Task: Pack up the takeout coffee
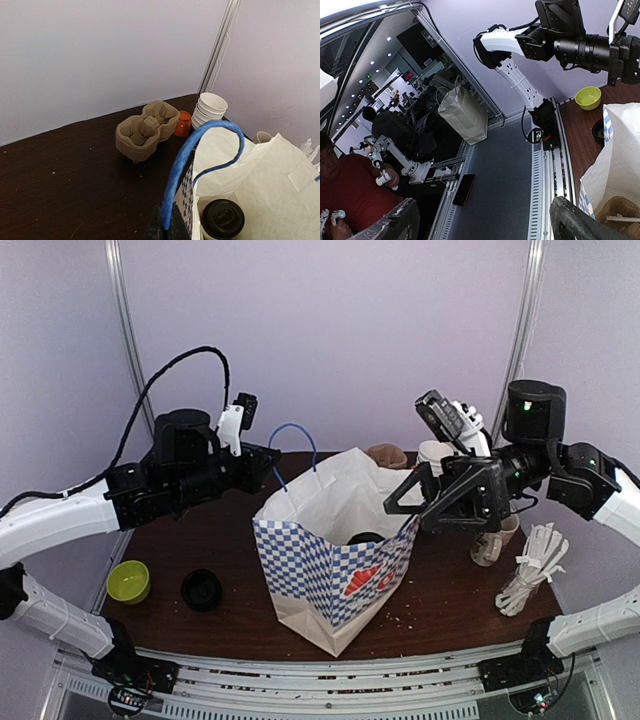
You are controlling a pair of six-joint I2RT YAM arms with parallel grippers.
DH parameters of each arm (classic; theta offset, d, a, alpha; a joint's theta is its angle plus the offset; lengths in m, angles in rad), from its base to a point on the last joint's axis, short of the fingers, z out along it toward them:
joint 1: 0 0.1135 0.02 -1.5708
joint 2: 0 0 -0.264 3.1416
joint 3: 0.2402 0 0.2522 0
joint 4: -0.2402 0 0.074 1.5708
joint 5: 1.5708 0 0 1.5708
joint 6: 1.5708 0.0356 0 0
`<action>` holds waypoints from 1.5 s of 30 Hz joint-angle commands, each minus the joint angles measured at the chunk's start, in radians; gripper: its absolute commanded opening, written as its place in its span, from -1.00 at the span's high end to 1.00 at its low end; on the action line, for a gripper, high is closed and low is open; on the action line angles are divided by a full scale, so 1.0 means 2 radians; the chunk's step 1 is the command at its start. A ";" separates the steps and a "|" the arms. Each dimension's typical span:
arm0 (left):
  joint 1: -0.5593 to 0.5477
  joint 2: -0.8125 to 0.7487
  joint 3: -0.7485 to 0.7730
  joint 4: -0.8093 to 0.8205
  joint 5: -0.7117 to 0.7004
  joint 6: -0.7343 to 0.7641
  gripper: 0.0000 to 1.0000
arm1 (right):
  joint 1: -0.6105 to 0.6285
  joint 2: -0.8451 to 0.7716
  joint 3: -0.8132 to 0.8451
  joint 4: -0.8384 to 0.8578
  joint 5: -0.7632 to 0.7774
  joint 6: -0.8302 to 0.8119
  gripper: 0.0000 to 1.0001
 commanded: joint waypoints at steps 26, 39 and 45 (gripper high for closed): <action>0.007 -0.018 0.026 -0.023 0.156 0.005 -0.56 | -0.003 -0.044 -0.086 0.132 0.014 0.036 -0.91; 0.006 -0.110 0.028 -0.018 0.217 -0.029 -0.97 | -0.003 -0.042 -0.087 0.134 0.008 0.030 -0.91; -0.056 -0.062 0.008 0.080 0.279 -0.058 -0.81 | -0.003 -0.044 -0.088 0.147 0.004 0.037 -0.91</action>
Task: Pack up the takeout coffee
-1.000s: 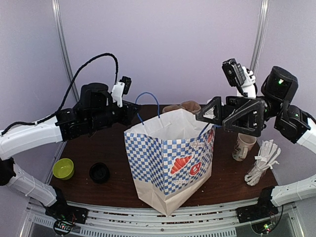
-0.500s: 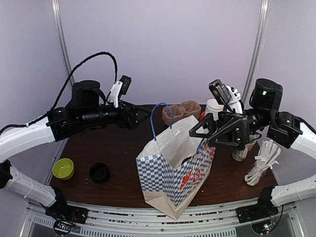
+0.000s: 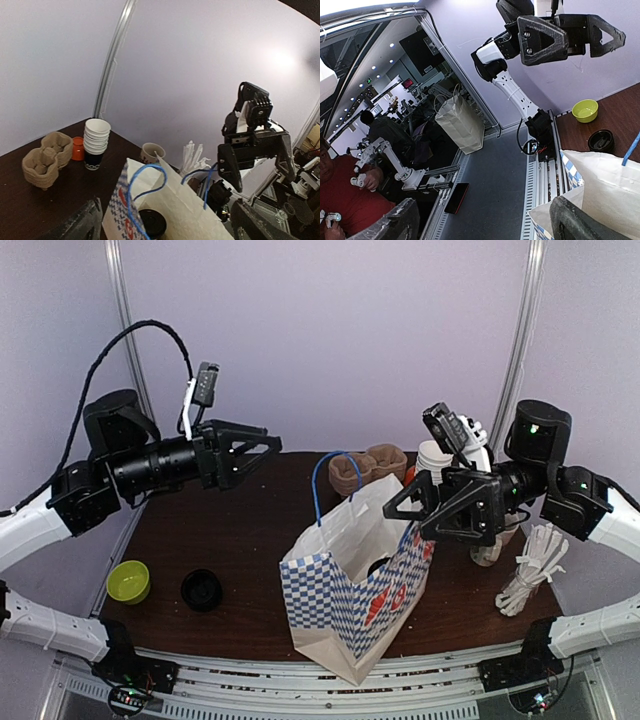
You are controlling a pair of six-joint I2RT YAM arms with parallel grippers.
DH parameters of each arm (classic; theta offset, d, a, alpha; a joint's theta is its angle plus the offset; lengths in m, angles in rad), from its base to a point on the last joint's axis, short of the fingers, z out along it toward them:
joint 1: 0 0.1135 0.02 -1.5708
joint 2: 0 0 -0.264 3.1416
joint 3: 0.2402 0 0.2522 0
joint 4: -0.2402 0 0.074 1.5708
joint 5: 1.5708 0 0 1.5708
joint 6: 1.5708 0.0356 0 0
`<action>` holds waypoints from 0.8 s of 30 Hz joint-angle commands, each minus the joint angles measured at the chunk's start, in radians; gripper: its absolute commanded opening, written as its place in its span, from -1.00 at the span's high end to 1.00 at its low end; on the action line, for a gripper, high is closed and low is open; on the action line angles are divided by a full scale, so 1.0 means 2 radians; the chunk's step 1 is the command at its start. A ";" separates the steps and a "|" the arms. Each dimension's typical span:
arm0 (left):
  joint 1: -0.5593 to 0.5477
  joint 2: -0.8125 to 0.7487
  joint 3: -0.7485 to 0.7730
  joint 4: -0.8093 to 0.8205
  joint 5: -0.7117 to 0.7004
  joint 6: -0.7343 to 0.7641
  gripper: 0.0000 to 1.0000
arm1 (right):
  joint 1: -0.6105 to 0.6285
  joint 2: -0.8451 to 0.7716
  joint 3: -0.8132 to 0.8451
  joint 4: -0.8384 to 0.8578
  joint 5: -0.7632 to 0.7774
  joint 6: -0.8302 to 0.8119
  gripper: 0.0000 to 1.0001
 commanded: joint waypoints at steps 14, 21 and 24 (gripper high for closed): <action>-0.103 0.238 0.121 0.043 0.079 0.058 -0.56 | -0.002 -0.016 -0.022 0.090 -0.024 0.048 -0.91; -0.108 0.276 0.143 0.062 0.103 0.105 -0.51 | -0.002 -0.015 -0.026 0.111 -0.028 0.060 -0.91; -0.109 0.285 0.145 0.072 0.116 0.116 -0.47 | -0.002 -0.015 -0.026 0.113 -0.030 0.062 -0.90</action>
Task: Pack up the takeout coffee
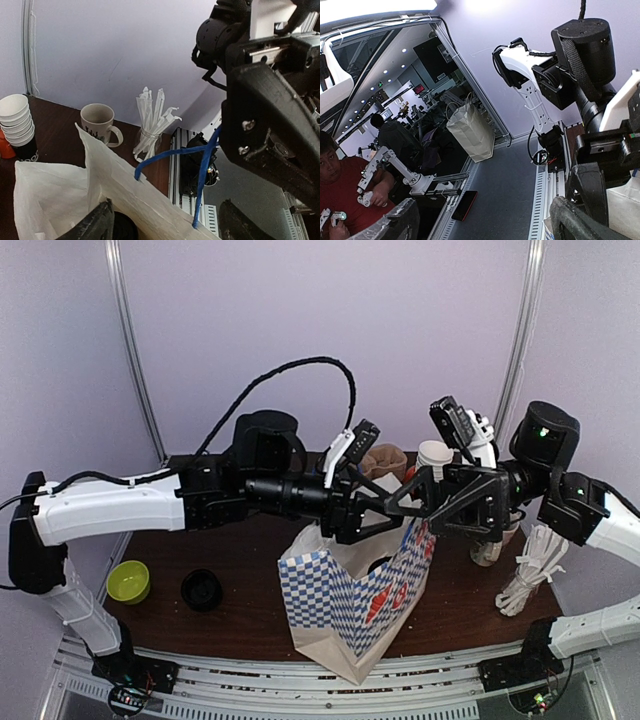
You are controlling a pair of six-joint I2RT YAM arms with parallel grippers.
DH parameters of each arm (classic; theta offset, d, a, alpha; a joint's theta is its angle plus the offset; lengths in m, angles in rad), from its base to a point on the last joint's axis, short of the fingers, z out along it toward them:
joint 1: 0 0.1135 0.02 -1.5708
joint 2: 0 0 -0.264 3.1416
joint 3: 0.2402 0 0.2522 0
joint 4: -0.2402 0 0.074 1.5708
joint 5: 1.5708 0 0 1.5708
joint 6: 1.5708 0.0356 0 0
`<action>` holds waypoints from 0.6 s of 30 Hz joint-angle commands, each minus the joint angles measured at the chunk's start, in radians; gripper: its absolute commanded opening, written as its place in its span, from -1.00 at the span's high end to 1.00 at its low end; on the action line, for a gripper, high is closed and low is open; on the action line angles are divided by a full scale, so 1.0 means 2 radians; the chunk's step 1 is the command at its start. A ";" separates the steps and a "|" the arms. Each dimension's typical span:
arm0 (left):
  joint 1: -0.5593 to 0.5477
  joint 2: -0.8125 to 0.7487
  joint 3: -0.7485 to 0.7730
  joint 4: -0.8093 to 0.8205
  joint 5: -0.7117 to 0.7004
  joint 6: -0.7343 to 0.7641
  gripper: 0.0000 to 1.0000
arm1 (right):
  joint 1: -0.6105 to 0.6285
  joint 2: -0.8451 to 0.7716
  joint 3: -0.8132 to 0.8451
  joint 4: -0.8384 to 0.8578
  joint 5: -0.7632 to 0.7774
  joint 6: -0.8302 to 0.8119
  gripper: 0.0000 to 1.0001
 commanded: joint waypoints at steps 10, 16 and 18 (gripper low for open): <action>-0.008 0.041 0.042 0.055 0.058 0.047 -0.33 | -0.001 -0.009 -0.006 0.031 -0.011 0.009 -0.90; -0.009 0.057 0.054 0.067 0.072 0.048 -0.06 | -0.001 -0.007 -0.013 0.042 -0.009 0.015 -0.90; -0.010 0.063 0.059 0.067 0.075 0.048 0.08 | -0.002 -0.008 -0.016 0.049 -0.009 0.020 -0.90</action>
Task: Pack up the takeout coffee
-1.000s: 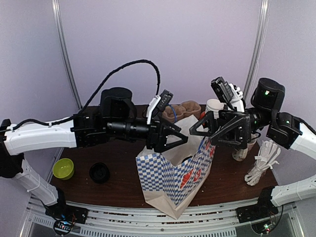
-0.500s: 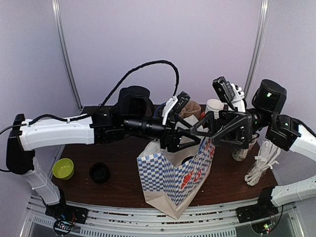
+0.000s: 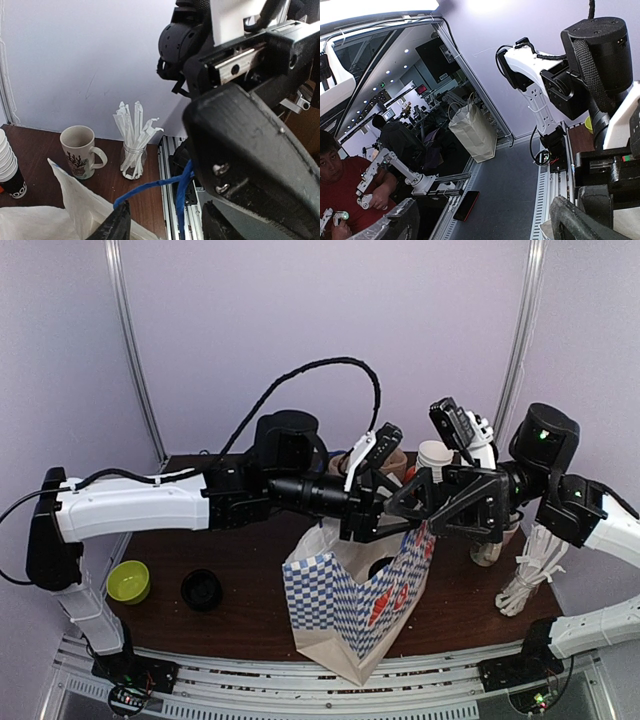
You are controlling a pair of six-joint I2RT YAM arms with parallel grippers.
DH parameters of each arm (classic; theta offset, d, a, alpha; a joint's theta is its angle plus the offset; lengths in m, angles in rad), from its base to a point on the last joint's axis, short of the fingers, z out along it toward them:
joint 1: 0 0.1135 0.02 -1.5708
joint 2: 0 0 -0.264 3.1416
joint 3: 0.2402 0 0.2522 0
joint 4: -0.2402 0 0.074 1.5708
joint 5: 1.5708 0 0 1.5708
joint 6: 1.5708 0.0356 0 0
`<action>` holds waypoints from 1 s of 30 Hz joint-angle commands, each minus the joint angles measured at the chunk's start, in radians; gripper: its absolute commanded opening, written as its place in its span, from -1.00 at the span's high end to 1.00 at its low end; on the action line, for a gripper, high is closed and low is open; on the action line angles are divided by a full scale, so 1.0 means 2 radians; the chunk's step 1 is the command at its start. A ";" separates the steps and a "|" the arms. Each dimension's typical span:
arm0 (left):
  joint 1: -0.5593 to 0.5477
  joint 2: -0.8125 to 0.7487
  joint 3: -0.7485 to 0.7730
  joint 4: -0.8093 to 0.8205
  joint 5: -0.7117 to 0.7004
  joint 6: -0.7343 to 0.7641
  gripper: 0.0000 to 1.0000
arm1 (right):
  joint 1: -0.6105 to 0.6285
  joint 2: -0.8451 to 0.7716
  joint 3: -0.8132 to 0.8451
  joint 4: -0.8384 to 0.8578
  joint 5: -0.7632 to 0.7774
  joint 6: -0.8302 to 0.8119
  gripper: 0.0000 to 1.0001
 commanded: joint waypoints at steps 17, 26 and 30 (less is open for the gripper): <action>-0.004 0.014 0.012 0.046 -0.037 0.003 1.00 | -0.001 -0.018 -0.002 -0.022 0.011 -0.015 -0.94; -0.004 -0.013 -0.019 0.045 -0.075 0.005 1.00 | -0.002 -0.031 0.050 -0.156 0.102 -0.114 -0.96; -0.003 -0.016 -0.023 0.029 -0.106 0.005 1.00 | -0.002 -0.033 0.047 -0.122 0.072 -0.085 -0.96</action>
